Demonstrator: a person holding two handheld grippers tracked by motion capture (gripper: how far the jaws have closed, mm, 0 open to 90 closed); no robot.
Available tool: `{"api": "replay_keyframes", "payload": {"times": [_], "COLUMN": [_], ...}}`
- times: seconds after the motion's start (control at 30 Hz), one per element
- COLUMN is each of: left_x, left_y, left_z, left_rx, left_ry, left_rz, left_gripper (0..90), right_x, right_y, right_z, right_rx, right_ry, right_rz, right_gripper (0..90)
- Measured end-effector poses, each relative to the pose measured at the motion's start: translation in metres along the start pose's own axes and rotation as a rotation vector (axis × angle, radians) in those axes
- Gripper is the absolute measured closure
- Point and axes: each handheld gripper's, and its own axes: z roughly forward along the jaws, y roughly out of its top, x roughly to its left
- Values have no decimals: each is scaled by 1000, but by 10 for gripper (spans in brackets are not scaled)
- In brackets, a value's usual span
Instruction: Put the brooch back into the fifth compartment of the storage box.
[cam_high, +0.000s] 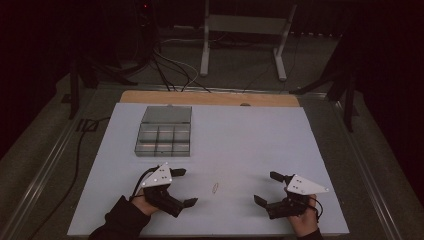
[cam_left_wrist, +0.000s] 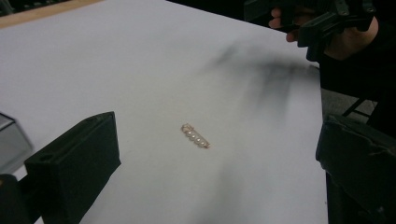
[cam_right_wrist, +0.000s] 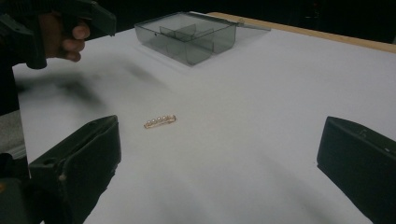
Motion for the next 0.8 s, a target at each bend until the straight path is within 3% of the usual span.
{"api": "replay_keyframes", "payload": {"times": [0.3,0.5,0.67,0.8], "left_x": [-7,-10,-11,-13], "left_y": [2,5,6,6], "left_z": [20,33,40,48], "left_rx": [3,15,36,44], "left_ry": [45,107,118,141], "left_rz": [-36,-73,-89,-137], "left_gripper": [11,11,11,12], "right_x": [0,0,0,1], "right_y": [0,0,0,0], "right_z": [0,-1,-1,-1], "right_rx": [0,-1,0,1], "right_ry": [-1,0,1,0], "right_rz": [-1,-2,-3,-2], "right_gripper": [0,0,0,0]}}
